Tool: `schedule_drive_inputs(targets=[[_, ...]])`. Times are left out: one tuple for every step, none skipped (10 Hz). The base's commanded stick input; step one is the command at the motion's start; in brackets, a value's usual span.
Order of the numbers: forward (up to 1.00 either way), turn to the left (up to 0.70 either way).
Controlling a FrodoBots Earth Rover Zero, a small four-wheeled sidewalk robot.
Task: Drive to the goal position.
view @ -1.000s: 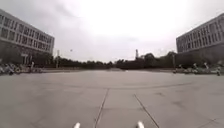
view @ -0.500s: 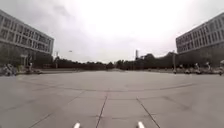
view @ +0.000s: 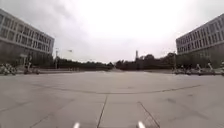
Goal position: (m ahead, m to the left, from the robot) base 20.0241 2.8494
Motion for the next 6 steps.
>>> schedule_drive_inputs(targets=[[0.5, 0.0], [0.5, 0.0], [0.5, 0.0], [0.5, 0.0], [0.5, 0.0], [0.5, 0.0]])
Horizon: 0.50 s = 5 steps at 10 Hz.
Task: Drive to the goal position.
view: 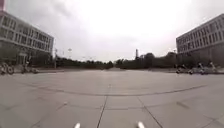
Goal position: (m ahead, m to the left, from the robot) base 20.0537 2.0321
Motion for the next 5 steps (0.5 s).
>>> schedule_drive_inputs(targets=[[0.5, 0.0], [0.5, 0.0], [0.5, 0.0], [0.5, 0.0], [0.5, 0.0]])
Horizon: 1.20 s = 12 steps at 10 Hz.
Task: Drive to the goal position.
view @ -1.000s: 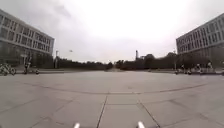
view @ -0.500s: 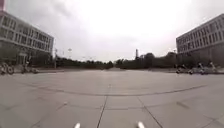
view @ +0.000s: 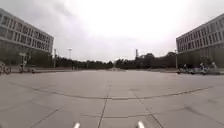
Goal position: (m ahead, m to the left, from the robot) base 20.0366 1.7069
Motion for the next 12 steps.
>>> schedule_drive_inputs(targets=[[0.5, 0.0], [0.5, 0.0], [0.5, 0.0], [0.5, 0.0], [0.5, 0.0], [0.5, 0.0], [0.5, 0.0], [0.5, 0.0], [0.5, 0.0], [0.5, 0.0], [0.5, -0.02], [0.5, -0.09]])
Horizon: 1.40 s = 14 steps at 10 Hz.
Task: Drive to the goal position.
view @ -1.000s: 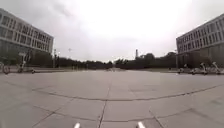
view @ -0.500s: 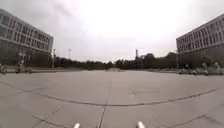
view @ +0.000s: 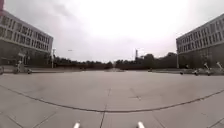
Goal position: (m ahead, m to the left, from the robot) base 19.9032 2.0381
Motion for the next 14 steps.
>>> schedule_drive_inputs(targets=[[0.5, -0.24], [0.5, -0.24], [0.5, -0.2], [0.5, -0.06], [0.5, 0.0], [0.5, 0.0], [0.5, 0.0], [0.5, 0.0], [0.5, 0.0], [0.5, 0.0], [0.5, 0.0], [0.5, 0.0], [0.5, 0.0], [0.5, 0.0]])
